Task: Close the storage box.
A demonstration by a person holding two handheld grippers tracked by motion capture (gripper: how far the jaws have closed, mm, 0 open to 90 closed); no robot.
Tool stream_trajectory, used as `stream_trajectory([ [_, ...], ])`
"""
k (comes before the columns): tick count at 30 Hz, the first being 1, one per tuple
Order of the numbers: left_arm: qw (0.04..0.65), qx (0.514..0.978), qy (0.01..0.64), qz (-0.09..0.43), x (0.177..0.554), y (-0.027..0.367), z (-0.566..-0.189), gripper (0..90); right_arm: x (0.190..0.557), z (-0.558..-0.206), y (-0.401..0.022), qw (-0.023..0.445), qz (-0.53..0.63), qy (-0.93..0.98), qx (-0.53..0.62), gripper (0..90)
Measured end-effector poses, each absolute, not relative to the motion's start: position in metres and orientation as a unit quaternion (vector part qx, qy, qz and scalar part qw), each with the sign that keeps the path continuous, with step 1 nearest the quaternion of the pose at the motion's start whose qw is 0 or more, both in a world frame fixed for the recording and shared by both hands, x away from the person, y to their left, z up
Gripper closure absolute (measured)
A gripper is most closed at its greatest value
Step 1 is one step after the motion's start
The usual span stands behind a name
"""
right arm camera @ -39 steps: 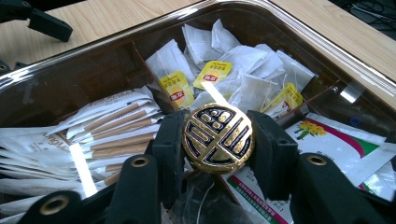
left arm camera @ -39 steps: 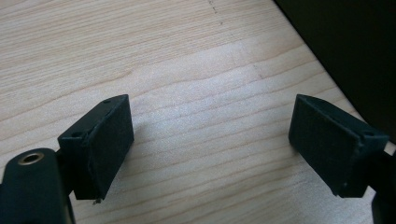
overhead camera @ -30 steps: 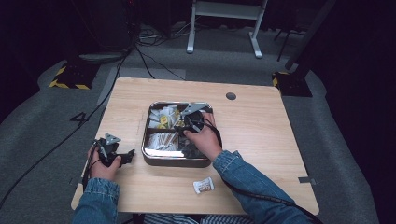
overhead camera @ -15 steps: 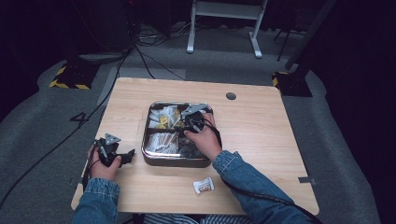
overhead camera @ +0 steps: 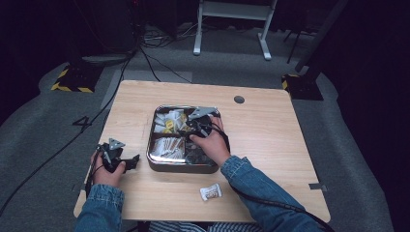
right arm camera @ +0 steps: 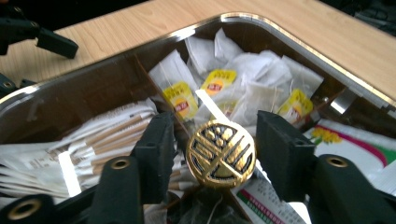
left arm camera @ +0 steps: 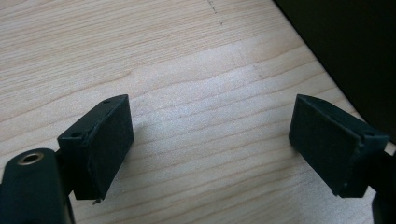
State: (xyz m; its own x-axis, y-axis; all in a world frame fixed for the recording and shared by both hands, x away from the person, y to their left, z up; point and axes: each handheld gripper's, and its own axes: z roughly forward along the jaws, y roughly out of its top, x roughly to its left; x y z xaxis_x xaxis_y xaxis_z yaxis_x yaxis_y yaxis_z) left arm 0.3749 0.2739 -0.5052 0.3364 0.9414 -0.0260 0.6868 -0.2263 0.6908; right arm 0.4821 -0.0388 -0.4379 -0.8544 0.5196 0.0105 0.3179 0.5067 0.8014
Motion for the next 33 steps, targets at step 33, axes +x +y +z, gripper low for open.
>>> stream_trajectory([
  [33,0.312,0.756,0.538,0.203,0.375,0.274,-0.505,14.1,0.464,-0.386,-0.119,0.135,0.461,0.842,0.244,29.2],
])
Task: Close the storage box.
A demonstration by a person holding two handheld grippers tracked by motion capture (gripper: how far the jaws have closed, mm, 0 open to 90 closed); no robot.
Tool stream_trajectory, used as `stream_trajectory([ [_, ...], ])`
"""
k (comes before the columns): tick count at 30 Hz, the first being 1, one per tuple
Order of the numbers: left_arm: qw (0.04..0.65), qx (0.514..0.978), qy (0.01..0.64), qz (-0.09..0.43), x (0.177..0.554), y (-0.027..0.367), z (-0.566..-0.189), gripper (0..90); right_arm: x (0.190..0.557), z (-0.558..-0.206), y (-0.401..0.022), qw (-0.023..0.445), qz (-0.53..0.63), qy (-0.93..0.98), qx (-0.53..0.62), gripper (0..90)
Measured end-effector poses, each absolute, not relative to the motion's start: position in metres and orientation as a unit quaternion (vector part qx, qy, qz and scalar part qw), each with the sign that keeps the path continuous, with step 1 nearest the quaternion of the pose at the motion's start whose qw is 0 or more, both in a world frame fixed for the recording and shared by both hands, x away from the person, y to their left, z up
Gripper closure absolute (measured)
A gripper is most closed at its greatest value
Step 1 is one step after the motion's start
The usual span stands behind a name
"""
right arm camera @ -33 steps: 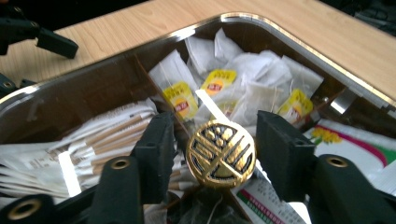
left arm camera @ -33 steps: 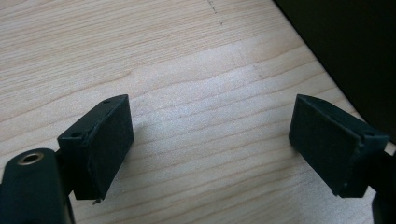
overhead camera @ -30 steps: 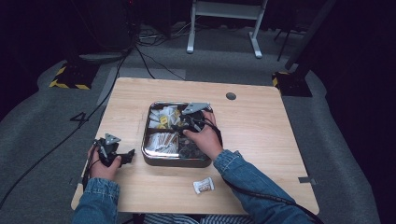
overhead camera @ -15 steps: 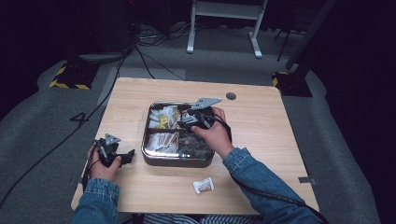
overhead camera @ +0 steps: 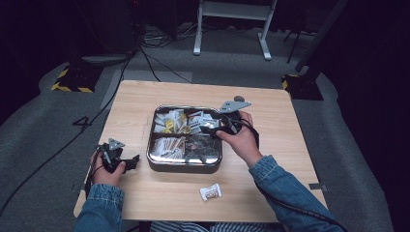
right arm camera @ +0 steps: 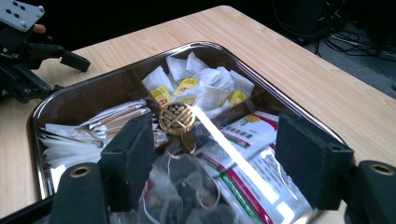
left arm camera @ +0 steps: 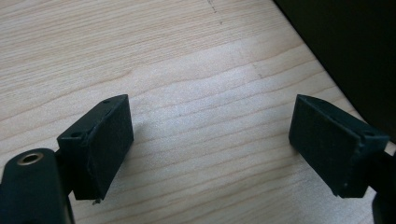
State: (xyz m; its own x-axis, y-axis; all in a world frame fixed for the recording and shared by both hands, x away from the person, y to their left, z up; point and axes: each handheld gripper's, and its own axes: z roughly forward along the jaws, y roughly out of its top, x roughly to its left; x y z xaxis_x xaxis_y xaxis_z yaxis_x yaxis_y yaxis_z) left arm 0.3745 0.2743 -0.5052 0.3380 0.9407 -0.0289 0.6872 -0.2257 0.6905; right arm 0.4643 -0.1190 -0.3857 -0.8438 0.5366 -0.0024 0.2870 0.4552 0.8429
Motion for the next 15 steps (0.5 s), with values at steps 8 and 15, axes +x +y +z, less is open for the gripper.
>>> stream_trajectory([
  [8,0.311,0.757,0.537,0.203,0.374,0.274,-0.505,13.9,0.457,-0.381,-0.147,0.135,0.463,0.838,0.256,26.7],
  [15,0.31,0.758,0.538,0.201,0.368,0.275,-0.505,13.9,0.454,-0.381,-0.172,0.138,0.47,0.83,0.266,26.3],
])
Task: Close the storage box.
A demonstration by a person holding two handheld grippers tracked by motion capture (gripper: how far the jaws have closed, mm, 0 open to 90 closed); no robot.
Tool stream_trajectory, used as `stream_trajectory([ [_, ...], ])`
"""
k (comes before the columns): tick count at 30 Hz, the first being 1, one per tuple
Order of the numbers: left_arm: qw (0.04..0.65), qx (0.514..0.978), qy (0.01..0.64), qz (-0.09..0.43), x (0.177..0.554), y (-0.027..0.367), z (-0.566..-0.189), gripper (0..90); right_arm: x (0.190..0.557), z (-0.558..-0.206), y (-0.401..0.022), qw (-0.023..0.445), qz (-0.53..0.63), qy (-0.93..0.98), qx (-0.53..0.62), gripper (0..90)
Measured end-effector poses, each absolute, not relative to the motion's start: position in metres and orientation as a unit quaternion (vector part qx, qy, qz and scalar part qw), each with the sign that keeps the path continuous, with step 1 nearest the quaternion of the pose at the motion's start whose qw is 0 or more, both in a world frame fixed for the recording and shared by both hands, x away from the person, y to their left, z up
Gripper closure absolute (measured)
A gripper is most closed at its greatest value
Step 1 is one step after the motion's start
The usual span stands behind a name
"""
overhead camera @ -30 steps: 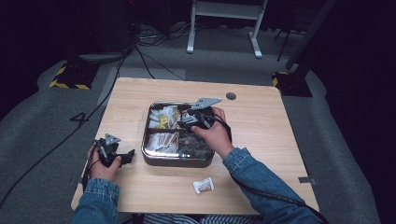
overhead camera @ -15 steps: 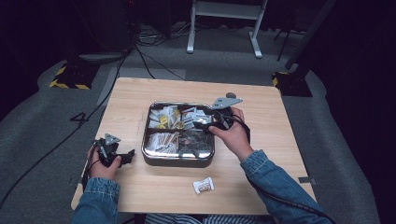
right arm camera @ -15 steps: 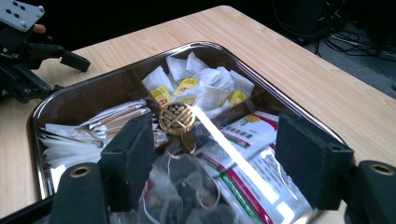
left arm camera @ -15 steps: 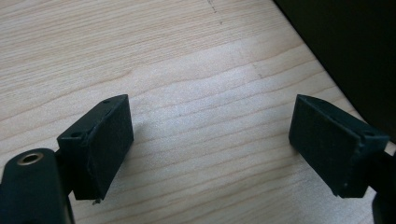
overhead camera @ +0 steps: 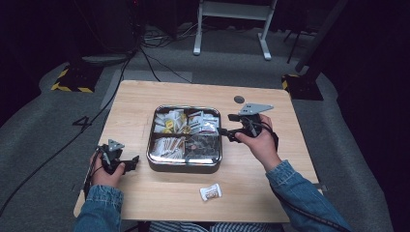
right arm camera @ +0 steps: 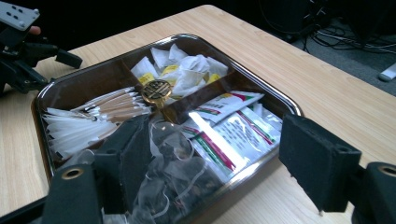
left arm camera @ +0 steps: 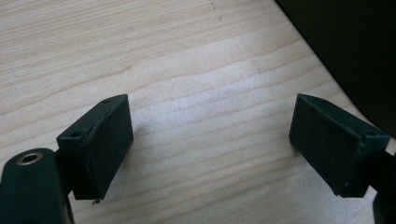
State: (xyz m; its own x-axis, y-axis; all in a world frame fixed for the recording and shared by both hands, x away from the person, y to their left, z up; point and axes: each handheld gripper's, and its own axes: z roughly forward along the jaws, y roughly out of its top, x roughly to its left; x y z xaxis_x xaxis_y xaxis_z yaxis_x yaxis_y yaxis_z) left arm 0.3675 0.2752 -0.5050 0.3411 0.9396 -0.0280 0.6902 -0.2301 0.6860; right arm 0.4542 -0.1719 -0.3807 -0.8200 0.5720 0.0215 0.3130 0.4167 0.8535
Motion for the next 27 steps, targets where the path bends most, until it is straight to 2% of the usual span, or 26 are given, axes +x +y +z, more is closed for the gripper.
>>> stream_trajectory([
  [14,0.311,0.757,0.538,0.202,0.364,0.275,-0.505,13.7,0.444,-0.399,-0.234,0.157,0.449,0.827,0.299,25.6],
  [27,0.308,0.762,0.535,0.199,0.366,0.274,-0.505,10.0,0.424,-0.42,-0.271,0.165,0.425,0.831,0.318,25.6],
])
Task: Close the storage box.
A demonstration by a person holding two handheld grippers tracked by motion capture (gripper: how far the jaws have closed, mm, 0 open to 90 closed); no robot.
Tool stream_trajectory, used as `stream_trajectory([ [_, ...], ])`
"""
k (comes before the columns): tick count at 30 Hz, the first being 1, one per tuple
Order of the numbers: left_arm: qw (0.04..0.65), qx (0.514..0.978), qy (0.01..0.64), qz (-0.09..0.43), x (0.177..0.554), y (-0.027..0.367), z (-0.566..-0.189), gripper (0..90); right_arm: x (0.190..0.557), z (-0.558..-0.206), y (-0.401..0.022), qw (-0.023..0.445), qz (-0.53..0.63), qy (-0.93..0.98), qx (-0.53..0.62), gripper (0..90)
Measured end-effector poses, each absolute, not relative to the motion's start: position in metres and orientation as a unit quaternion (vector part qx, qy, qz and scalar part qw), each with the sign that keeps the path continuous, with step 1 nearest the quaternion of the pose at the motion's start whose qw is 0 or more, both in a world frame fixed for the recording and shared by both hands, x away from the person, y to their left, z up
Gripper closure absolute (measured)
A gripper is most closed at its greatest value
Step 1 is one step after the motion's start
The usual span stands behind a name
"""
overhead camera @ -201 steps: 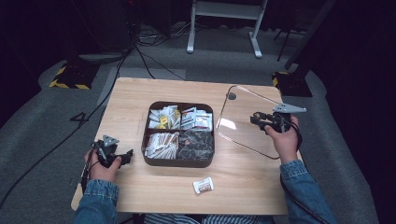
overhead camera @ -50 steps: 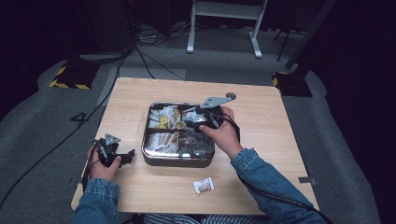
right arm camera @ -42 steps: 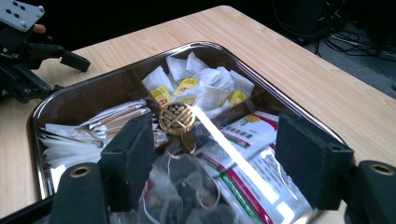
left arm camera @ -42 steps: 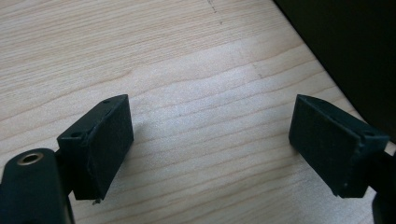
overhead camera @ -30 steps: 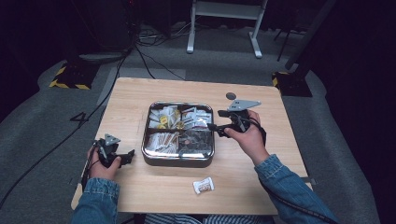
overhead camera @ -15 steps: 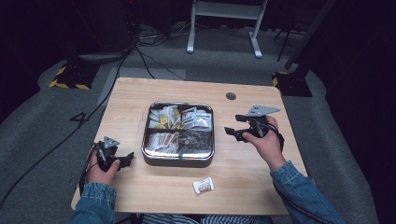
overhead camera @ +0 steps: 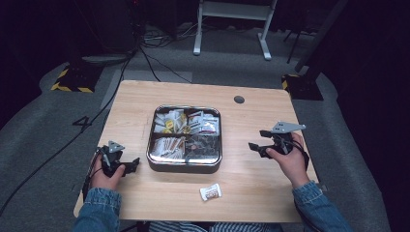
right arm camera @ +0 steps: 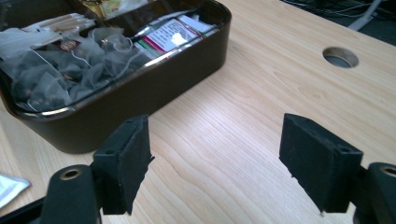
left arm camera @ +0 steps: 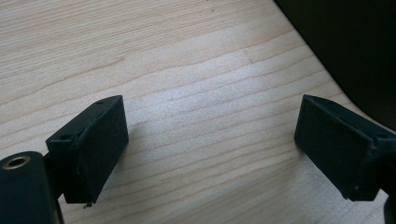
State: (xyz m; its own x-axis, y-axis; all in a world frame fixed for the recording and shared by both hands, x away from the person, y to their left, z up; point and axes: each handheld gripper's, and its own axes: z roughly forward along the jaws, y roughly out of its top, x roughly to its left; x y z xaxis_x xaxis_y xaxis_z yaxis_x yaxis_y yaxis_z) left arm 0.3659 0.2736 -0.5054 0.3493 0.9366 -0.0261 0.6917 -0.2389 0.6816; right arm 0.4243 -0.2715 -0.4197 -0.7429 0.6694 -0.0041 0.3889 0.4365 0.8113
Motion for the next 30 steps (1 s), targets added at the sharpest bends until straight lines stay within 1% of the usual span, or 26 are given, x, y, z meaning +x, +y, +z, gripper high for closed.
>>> stream_trajectory([
  [10,0.307,0.763,0.534,0.199,0.367,0.273,-0.505,9.1,0.42,-0.442,-0.295,0.156,0.419,0.824,0.349,24.4],
  [15,0.307,0.763,0.534,0.199,0.367,0.273,-0.505,9.2,0.418,-0.46,-0.305,0.146,0.405,0.827,0.362,22.8],
  [22,0.306,0.763,0.534,0.199,0.367,0.273,-0.505,9.1,0.42,-0.479,-0.309,0.149,0.389,0.831,0.368,21.8],
  [30,0.306,0.763,0.534,0.198,0.367,0.273,-0.505,8.9,0.416,-0.495,-0.31,0.141,0.375,0.839,0.37,19.3],
])
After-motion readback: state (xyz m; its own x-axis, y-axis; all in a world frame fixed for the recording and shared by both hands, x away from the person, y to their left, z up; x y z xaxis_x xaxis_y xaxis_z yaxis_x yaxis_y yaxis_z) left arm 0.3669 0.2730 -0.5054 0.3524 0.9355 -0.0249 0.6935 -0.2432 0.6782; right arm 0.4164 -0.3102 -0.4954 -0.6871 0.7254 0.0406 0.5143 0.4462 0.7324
